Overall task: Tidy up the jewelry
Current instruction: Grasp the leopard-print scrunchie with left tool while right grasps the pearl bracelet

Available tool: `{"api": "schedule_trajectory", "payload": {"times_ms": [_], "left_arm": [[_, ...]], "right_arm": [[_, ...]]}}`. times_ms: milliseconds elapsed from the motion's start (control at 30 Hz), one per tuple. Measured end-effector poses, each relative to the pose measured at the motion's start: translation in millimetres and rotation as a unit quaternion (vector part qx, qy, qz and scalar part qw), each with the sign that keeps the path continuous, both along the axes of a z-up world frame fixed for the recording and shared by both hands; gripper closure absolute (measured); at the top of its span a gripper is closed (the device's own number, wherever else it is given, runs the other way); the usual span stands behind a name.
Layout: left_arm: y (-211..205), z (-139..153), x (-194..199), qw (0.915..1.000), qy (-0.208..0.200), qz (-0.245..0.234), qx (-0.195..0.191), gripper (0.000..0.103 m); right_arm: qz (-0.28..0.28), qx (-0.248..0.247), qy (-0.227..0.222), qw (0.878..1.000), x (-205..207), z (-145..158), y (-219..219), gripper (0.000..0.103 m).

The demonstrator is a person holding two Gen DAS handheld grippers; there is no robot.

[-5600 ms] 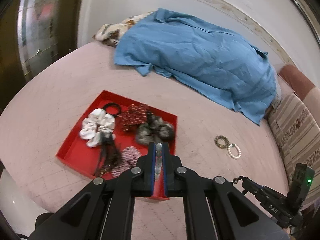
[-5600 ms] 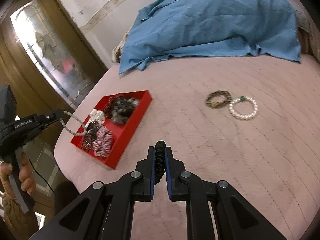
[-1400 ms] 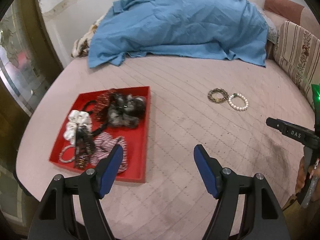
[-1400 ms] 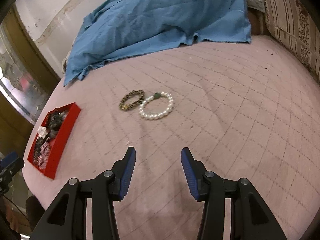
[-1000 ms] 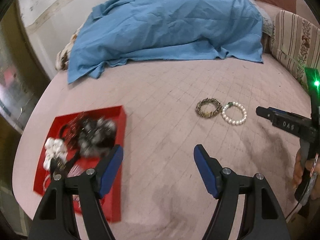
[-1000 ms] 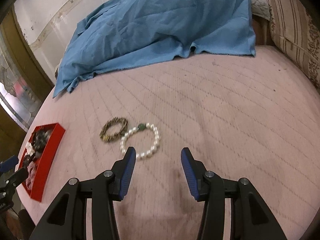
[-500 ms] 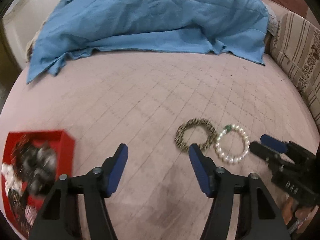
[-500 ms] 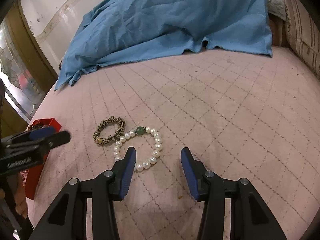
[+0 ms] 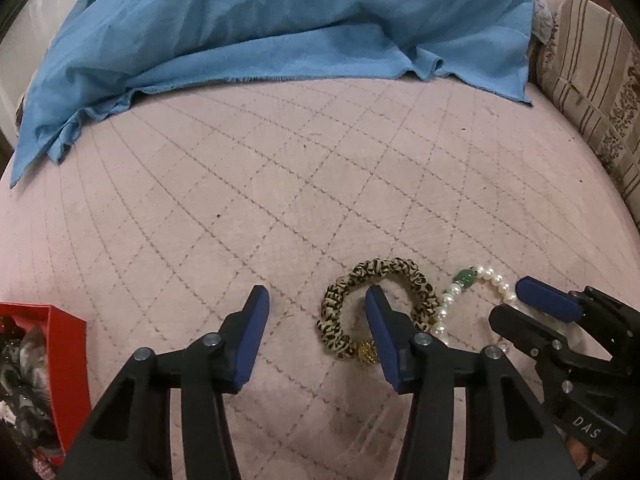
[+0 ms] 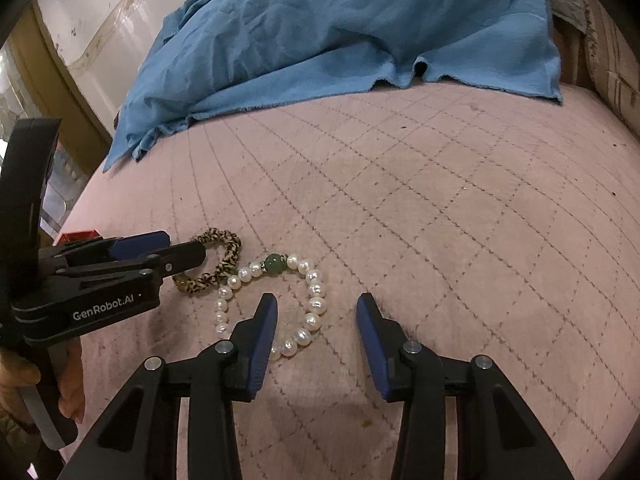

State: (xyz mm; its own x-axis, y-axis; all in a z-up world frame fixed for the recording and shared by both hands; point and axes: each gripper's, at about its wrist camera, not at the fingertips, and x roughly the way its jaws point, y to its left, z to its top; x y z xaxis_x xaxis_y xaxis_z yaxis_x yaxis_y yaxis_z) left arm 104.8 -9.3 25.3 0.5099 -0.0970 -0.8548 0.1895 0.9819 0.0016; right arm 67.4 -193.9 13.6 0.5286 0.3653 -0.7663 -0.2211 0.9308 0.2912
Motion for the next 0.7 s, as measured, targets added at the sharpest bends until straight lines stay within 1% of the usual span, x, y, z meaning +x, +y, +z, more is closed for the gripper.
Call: {"api": "schedule_trajectory", "payload": {"times_ms": [100, 167, 233, 267, 300, 333, 400, 500, 700], "left_arm": [[-6.0, -2.7, -1.5, 0.9999, -0.010, -0.003, 0.012, 0.054], [-7.1, -3.7, -1.9, 0.9998, -0.016, 0.000, 0.014, 0.054], [-7.4, -3.6, -2.4, 0.9998, -0.016, 0.003, 0.013, 0.057], [-8.6, -3.3, -2.5, 0.9998, -0.016, 0.001, 0.013, 0.070], [-10.4, -1.7, -3.4, 0.9998, -0.014, -0.002, 0.015, 0.090], [-12.1, -1.1, -3.5, 0.9998, -0.011, -0.005, 0.017, 0.097], [-14.0, 1.5, -4.9, 0.9999, -0.003, -0.009, 0.014, 0.097], [-12.7, 6.5, -10.1, 1.0000, 0.001, -0.005, 0.006, 0.097], [-14.9, 31.9, -34.3, 0.9996, -0.022, -0.018, 0.008, 0.097]], "right_arm": [[0.004, -0.012, -0.003, 1.000, 0.9, -1.1, 4.3, 0.058], [0.004, -0.021, -0.006, 1.000, 0.6, -1.2, 6.5, 0.061], [0.000, -0.026, -0.008, 1.000, 0.4, -0.9, 6.2, 0.072], [-0.003, -0.024, -0.008, 1.000, 0.7, -0.9, 4.6, 0.076], [-0.007, -0.020, -0.008, 1.000, 0.9, -0.7, 2.6, 0.084], [-0.009, -0.017, -0.008, 1.000, 1.1, -0.2, 1.4, 0.089], [-0.011, -0.010, -0.009, 1.000, 0.6, 1.0, -1.1, 0.091], [-0.011, 0.000, -0.012, 1.000, -0.8, 4.3, -3.6, 0.092], [-0.017, 0.021, -0.027, 0.999, -5.0, 14.7, -7.5, 0.092]]}}
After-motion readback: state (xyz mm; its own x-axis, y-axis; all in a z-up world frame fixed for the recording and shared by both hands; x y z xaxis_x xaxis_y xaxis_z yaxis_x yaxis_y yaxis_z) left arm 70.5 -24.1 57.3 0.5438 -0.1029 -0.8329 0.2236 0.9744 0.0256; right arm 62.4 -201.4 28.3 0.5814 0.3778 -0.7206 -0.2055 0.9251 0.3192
